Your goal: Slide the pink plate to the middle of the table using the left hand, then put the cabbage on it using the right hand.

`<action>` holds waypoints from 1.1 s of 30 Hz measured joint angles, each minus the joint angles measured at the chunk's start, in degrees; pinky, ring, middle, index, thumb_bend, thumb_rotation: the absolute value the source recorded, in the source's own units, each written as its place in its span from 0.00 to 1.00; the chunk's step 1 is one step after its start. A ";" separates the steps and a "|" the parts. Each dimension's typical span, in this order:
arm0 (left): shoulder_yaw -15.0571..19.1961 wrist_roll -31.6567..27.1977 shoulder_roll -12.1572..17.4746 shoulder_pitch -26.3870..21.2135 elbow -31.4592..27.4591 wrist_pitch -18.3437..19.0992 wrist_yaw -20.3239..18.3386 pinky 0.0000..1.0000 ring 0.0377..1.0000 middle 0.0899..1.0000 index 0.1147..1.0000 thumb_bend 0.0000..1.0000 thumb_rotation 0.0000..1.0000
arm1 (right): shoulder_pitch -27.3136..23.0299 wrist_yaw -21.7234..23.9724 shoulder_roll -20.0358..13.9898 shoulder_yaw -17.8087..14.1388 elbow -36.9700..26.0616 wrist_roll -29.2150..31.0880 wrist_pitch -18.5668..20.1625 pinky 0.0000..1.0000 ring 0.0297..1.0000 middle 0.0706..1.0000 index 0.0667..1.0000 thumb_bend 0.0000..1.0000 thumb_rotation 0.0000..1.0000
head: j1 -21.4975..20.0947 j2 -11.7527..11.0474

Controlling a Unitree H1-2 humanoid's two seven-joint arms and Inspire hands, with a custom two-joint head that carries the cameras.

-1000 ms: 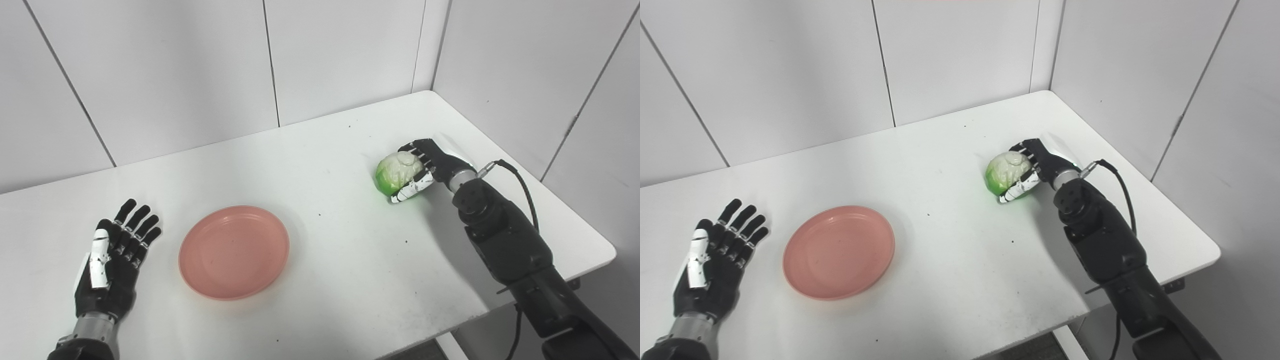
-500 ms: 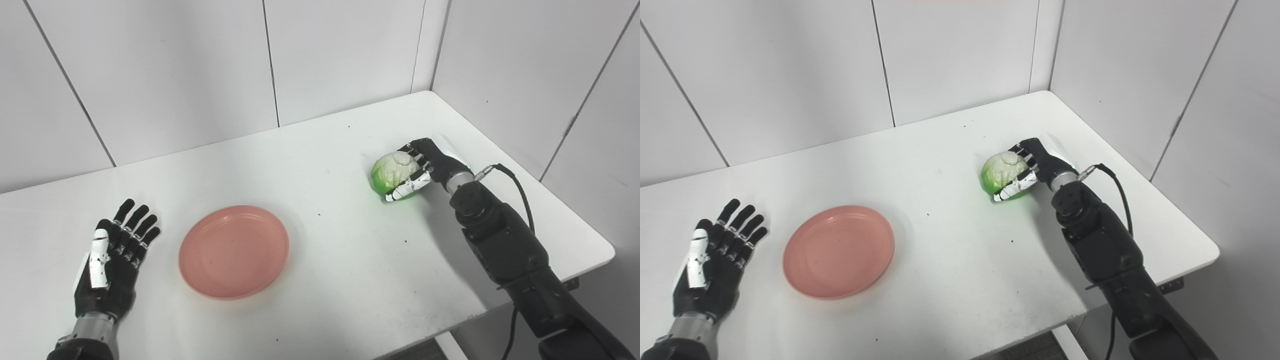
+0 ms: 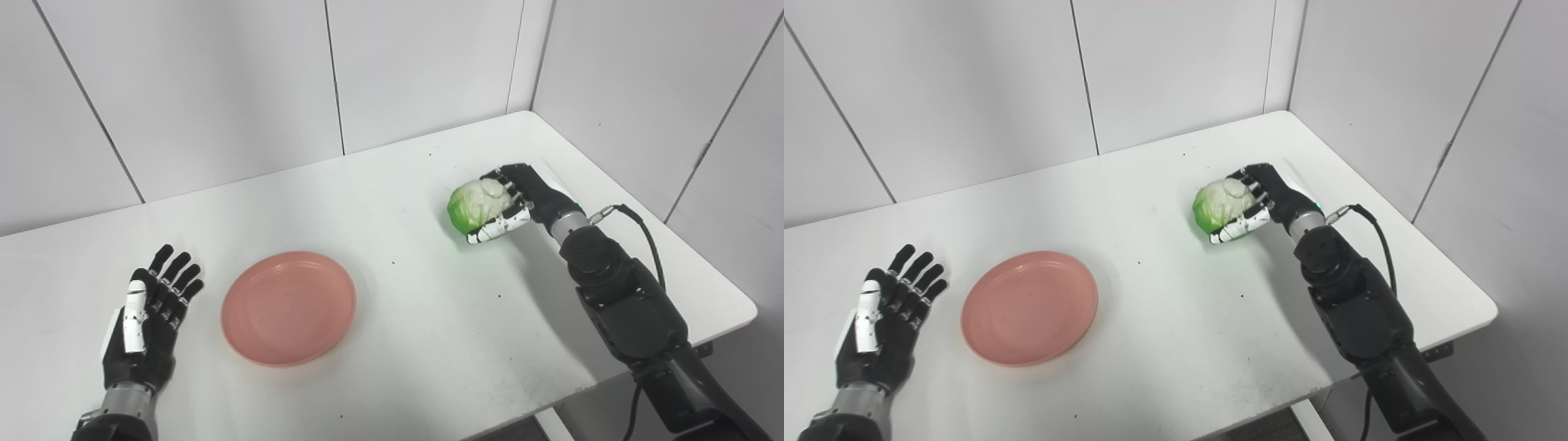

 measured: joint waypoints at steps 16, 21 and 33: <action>-3.67 6.32 -6.64 1.37 -4.05 1.49 7.47 0.88 0.88 0.88 0.88 0.44 1.00 | -8.48 5.03 5.04 8.19 -6.91 -0.70 1.35 0.35 0.40 0.41 0.48 0.53 0.00 | 15.38 0.44; -4.38 8.39 -8.88 1.23 -4.04 1.49 9.43 0.87 0.87 0.88 0.88 0.44 1.00 | -11.16 5.62 8.06 11.84 -4.03 -1.52 1.14 0.35 0.40 0.41 0.49 0.52 0.00 | 19.59 0.97; -5.75 10.41 -11.00 0.65 -3.52 1.49 11.19 0.88 0.88 0.89 0.89 0.44 1.00 | -13.28 5.69 14.19 18.32 3.65 -2.58 -3.68 0.33 0.39 0.41 0.48 0.53 0.00 | 24.17 1.93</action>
